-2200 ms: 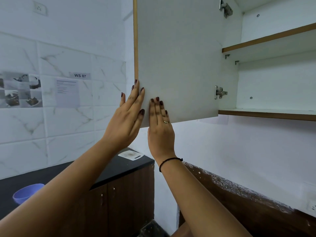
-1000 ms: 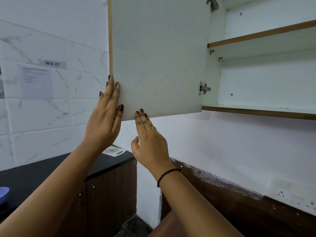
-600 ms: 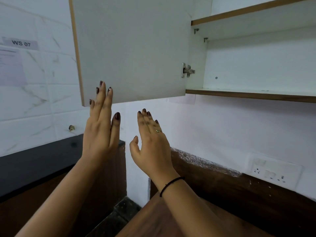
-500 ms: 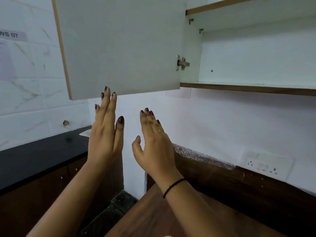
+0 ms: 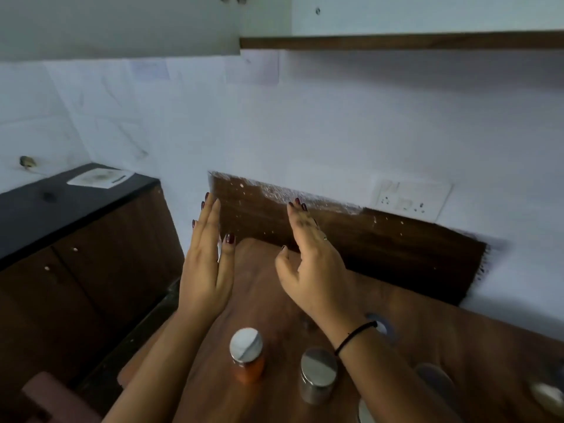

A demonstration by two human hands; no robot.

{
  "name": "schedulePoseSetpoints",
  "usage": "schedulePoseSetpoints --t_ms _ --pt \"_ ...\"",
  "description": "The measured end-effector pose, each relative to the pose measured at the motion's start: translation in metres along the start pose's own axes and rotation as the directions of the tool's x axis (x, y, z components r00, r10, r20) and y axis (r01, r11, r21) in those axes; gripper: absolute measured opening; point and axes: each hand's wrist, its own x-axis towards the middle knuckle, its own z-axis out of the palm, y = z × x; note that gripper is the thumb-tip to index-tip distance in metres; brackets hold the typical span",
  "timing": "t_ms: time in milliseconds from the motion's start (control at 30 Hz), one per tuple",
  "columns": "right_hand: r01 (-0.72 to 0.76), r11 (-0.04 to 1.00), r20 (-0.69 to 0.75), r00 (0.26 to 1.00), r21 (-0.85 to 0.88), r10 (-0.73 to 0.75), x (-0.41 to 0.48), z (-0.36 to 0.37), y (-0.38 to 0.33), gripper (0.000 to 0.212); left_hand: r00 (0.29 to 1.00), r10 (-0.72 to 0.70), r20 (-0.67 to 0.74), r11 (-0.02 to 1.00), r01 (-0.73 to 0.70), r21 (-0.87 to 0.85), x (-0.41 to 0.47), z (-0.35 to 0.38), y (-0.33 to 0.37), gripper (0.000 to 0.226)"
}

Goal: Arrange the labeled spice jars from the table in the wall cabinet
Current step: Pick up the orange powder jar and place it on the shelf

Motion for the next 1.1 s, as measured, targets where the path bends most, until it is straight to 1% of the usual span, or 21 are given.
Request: schedulePoseSetpoints --t_ms 200,433,633,733,867,1100 --pt "-0.122 0.993 0.088 0.989 0.007 0.121 -0.056 -0.009 0.048 0.068 0.992 -0.088 0.093 0.995 0.092 -0.032 -0.044 0.048 0.006 0.055" --pt "-0.245 0.967 0.142 0.962 0.070 0.233 -0.110 -0.024 0.083 0.067 0.957 -0.242 0.158 0.970 0.239 0.034 -0.083 0.080 0.011 0.061" --pt "-0.244 0.968 0.251 0.943 0.064 0.221 -0.136 -0.023 0.103 0.063 0.940 -0.290 0.180 0.957 0.282 0.067 -0.102 0.095 0.016 0.061" --pt "-0.230 0.971 0.283 0.938 0.070 0.202 -0.144 -0.020 0.108 0.065 0.931 -0.322 0.175 0.947 0.313 0.078 -0.115 0.100 0.019 0.063" --pt "-0.205 0.973 0.314 0.935 0.104 0.163 -0.148 -0.014 0.106 0.066 0.914 -0.353 0.202 0.936 0.340 0.094 -0.135 0.104 0.018 0.063" --pt "-0.217 0.971 0.370 0.914 0.098 0.167 -0.155 0.010 0.097 0.066 0.855 -0.488 0.175 0.872 0.484 0.069 -0.146 0.105 -0.014 0.060"
